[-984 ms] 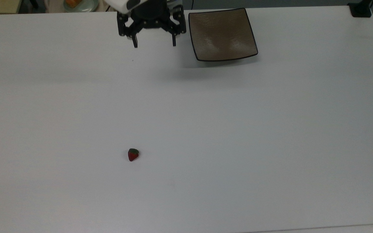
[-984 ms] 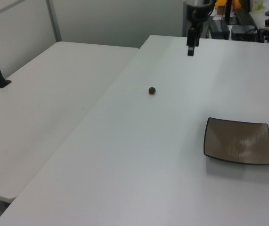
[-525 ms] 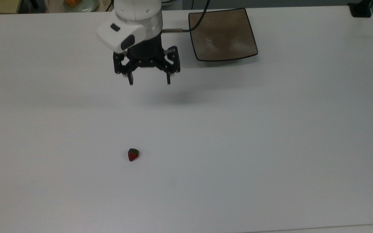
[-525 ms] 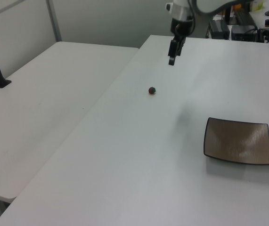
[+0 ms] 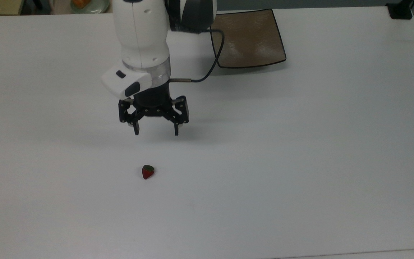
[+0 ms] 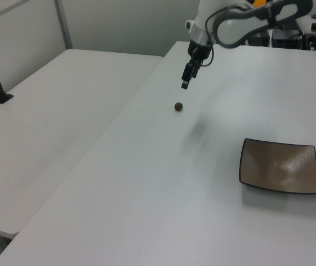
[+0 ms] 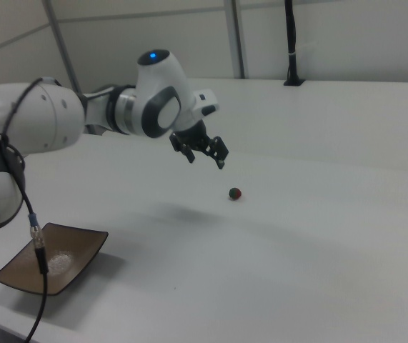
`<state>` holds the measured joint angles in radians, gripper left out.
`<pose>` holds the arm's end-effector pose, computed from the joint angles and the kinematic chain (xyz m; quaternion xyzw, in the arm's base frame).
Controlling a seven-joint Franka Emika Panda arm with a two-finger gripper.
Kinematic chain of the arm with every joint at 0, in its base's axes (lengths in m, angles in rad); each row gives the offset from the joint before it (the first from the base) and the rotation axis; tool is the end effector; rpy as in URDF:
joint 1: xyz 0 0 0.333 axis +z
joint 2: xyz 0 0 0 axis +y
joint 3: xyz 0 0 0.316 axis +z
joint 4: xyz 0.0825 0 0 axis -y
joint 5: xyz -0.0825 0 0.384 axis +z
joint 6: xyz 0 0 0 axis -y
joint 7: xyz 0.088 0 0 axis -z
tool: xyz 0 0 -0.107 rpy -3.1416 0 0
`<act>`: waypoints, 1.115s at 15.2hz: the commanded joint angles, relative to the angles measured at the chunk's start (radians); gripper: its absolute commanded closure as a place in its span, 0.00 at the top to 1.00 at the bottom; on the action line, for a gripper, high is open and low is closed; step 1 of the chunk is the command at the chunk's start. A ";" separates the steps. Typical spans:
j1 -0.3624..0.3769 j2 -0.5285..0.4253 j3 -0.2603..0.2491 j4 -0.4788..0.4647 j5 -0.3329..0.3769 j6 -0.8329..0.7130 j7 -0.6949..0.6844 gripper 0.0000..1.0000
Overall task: Strawberries on a ceramic plate
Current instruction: 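Lower the gripper around the strawberry and close on it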
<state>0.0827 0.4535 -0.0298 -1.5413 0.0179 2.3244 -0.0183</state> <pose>0.7132 0.0414 0.4255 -0.9859 -0.0327 -0.1641 0.0041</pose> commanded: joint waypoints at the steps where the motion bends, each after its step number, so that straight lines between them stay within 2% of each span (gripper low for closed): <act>1: -0.007 0.077 -0.012 0.027 -0.012 0.114 -0.014 1.00; 9: -0.007 0.206 -0.022 0.043 -0.013 0.271 -0.014 1.00; 12: -0.006 0.234 -0.030 0.061 -0.044 0.294 -0.015 1.00; 13: -0.006 0.244 -0.030 0.063 -0.047 0.308 -0.015 0.97; 14: -0.006 0.254 -0.030 0.063 -0.047 0.328 -0.015 0.89; 17: -0.006 0.258 -0.030 0.061 -0.049 0.349 -0.022 0.54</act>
<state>0.0673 0.6933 -0.0454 -1.5015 -0.0194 2.6490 -0.0215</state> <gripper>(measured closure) 0.154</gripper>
